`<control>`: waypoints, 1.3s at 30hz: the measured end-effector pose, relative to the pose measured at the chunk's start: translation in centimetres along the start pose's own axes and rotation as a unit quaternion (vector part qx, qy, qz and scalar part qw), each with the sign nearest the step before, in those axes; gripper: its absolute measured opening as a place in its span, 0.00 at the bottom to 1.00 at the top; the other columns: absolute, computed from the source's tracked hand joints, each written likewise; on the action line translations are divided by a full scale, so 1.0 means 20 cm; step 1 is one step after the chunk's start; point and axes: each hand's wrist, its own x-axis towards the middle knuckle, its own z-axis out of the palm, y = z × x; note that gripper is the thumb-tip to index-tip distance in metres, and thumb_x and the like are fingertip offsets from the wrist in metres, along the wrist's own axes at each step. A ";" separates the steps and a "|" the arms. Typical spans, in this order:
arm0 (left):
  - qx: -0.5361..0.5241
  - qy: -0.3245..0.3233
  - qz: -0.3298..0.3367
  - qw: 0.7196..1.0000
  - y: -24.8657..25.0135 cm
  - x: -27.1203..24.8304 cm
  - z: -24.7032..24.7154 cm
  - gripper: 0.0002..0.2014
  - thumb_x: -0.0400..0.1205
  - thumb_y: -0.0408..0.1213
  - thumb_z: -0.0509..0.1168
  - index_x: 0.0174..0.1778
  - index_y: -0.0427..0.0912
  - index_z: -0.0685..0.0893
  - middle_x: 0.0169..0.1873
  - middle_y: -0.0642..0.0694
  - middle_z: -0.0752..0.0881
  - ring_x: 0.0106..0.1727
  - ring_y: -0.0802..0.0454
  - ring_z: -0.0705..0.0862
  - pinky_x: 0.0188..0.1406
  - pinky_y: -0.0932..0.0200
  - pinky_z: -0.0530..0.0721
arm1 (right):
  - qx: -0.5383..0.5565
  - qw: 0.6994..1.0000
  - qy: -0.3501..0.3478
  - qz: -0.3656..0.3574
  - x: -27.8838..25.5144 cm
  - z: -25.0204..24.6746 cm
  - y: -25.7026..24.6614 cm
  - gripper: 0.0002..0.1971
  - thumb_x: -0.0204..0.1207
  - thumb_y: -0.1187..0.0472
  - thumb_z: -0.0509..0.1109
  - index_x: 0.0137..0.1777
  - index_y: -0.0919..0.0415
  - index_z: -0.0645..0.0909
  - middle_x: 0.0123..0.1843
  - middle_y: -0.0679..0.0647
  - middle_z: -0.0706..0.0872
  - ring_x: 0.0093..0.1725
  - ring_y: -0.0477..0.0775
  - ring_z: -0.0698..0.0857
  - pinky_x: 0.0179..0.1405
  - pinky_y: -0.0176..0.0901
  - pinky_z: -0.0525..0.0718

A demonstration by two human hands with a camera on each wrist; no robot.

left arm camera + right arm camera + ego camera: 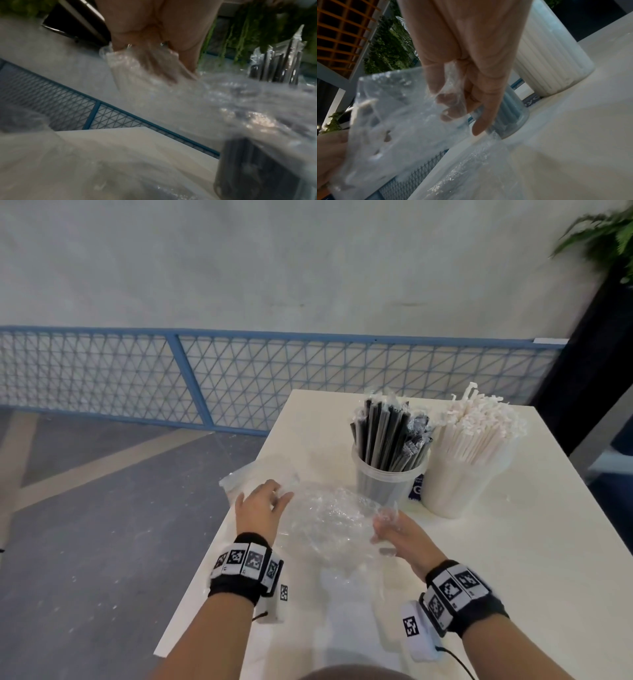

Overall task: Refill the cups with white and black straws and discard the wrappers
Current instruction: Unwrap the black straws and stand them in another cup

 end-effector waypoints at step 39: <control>-0.127 -0.128 -0.249 0.952 -0.08 0.08 -0.02 0.13 0.87 0.41 0.52 0.48 0.33 0.74 0.27 0.44 0.86 0.17 0.53 0.82 0.26 0.60 0.73 | -0.138 0.972 0.192 -0.014 -0.01 -0.06 0.06 0.22 0.74 0.66 0.72 0.66 0.61 0.70 0.55 0.58 0.79 0.43 0.52 0.81 0.45 0.42 0.81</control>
